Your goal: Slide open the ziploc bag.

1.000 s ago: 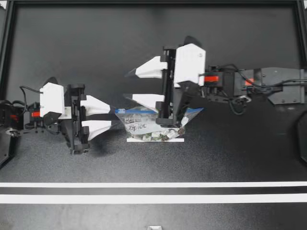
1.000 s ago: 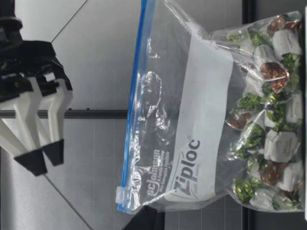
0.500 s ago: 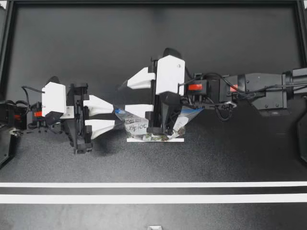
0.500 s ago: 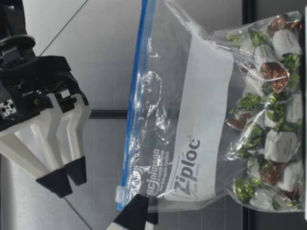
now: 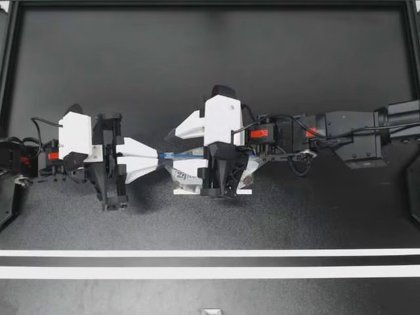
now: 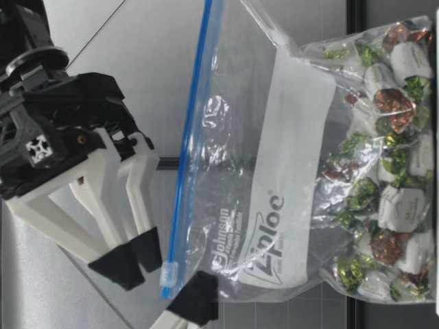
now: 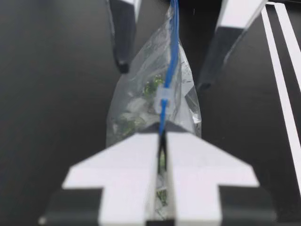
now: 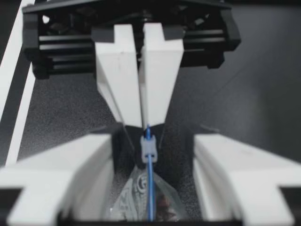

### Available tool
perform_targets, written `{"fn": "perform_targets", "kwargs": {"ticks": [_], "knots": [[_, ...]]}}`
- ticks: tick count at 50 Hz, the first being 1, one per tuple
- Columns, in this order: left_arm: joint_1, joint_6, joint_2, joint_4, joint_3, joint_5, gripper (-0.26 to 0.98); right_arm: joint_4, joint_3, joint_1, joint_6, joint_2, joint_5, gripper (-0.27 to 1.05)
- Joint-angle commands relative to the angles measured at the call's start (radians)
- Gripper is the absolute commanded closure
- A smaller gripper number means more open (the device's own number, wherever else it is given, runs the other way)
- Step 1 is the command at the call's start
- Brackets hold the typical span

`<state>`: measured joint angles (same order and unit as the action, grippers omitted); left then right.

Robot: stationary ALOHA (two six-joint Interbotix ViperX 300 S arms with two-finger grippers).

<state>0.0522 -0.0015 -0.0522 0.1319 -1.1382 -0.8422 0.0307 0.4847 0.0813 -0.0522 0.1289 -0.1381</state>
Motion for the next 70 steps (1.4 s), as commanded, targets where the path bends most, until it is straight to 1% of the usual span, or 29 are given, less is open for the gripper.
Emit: {"fn": "perform_targets", "kwargs": {"ticks": [1,12,16,21,26,29,40,53,60,70], "knots": [[-0.002,0.002,-0.009,0.002,0.011,-0.003,0.87,-0.002,-0.025,-0.003,0.002,-0.006,-0.002,0.16],[-0.002,0.002,-0.009,0.002,0.008,-0.003,0.87,-0.003,-0.043,-0.003,0.005,0.011,0.035,0.19],[-0.002,0.002,-0.008,0.002,0.006,-0.003,0.87,-0.002,-0.049,-0.003,0.002,0.011,0.048,0.27],[-0.002,0.002,-0.008,0.002,0.005,-0.003,0.87,-0.002,-0.051,-0.005,0.005,0.009,0.055,0.44],[-0.002,0.002,-0.008,0.002,0.003,-0.002,0.87,-0.003,-0.051,-0.011,0.002,0.008,0.058,0.54],[-0.002,0.002,-0.008,0.002,0.002,-0.003,0.87,-0.002,-0.051,-0.015,0.000,0.006,0.064,0.58],[-0.002,0.002,-0.008,0.002,0.005,-0.003,0.87,-0.002,-0.054,-0.020,0.000,0.000,0.115,0.65],[-0.002,0.000,-0.008,0.002,0.002,-0.003,0.87,0.000,-0.075,-0.020,-0.011,-0.021,0.192,0.84],[-0.002,0.000,-0.008,0.003,-0.002,-0.002,0.87,0.003,-0.091,-0.018,-0.015,-0.037,0.267,0.89],[-0.002,0.000,-0.008,0.005,-0.003,-0.002,0.87,0.063,-0.121,-0.014,-0.021,-0.072,0.453,0.89]]}}
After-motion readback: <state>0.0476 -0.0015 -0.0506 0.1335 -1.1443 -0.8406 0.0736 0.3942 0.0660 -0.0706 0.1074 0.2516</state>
